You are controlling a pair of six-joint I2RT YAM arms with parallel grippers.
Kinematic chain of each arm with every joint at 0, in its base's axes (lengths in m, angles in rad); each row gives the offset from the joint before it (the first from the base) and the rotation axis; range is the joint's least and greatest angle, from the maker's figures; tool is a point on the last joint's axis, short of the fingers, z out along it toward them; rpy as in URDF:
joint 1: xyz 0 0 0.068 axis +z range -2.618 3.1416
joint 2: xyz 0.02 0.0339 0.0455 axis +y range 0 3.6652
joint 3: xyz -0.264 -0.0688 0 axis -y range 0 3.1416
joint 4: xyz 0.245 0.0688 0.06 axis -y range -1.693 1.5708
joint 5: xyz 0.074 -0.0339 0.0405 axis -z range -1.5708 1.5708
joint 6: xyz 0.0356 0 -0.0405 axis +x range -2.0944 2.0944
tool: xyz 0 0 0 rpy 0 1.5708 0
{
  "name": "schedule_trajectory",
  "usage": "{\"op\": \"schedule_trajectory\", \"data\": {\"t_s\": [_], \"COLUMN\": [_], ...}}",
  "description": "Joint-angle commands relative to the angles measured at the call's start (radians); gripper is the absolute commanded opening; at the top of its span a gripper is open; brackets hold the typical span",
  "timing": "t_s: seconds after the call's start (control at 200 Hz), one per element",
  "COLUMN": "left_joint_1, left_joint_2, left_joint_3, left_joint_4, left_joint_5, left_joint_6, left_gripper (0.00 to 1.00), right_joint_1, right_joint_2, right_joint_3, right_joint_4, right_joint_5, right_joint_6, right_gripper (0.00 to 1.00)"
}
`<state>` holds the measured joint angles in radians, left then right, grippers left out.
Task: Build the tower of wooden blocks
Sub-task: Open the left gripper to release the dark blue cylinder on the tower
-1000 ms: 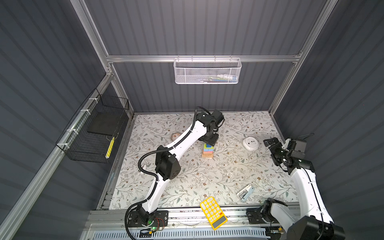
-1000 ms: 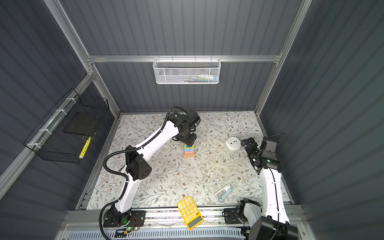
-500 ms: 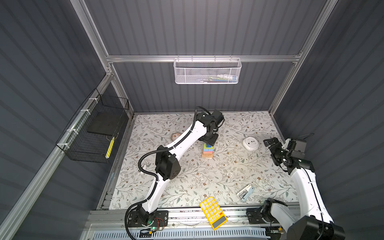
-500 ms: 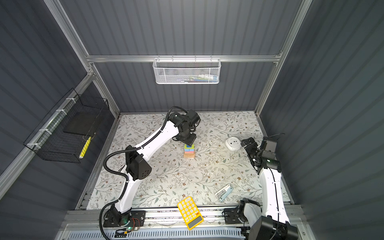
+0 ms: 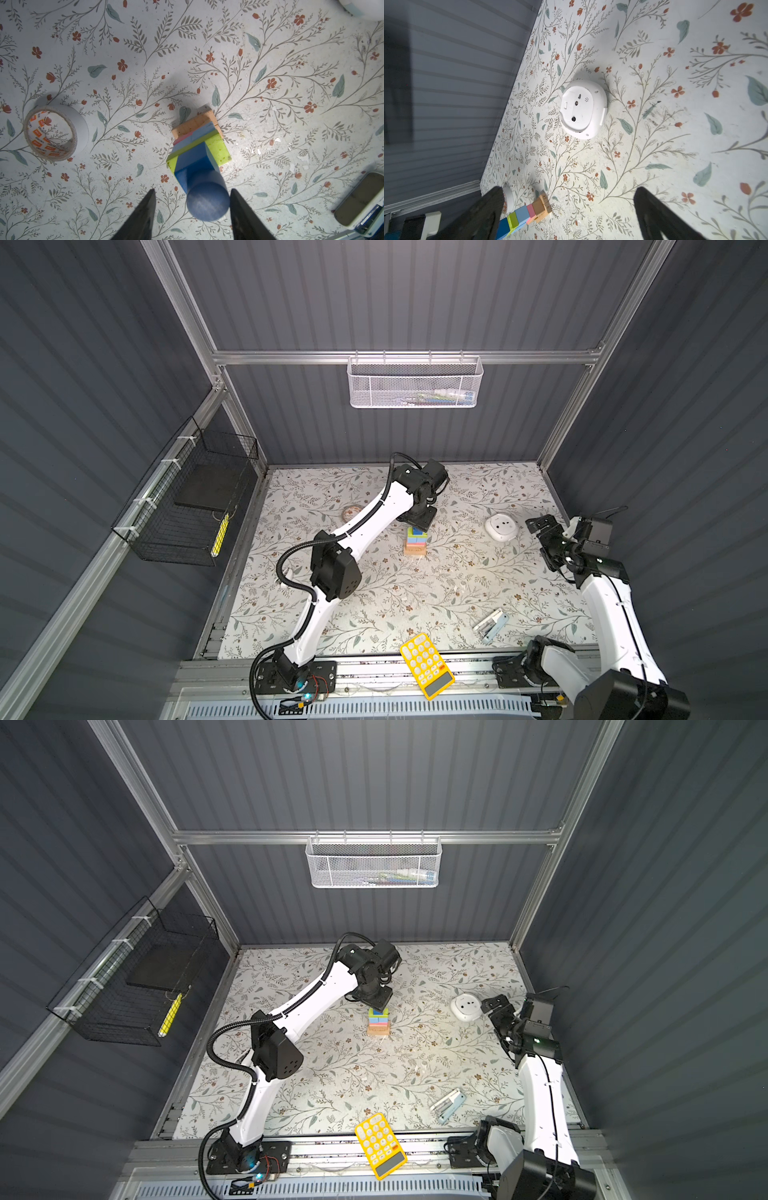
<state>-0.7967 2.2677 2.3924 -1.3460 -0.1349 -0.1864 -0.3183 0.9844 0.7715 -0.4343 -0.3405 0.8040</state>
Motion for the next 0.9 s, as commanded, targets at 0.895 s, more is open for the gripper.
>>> {"op": "schedule_trajectory", "data": {"t_s": [0.895], "left_joint_1": [0.004], "left_joint_2": [0.029], "left_joint_3": [0.011], "left_joint_4": [-0.002], "left_joint_5": [-0.024], "left_joint_6": [0.015], "left_gripper": [0.58], "right_joint_1": [-0.003], "right_joint_2": [0.003], "right_joint_3": [-0.012], "right_joint_4": [0.011], "right_joint_5": [-0.022], "right_joint_6": [-0.001], "right_gripper": [0.99]}}
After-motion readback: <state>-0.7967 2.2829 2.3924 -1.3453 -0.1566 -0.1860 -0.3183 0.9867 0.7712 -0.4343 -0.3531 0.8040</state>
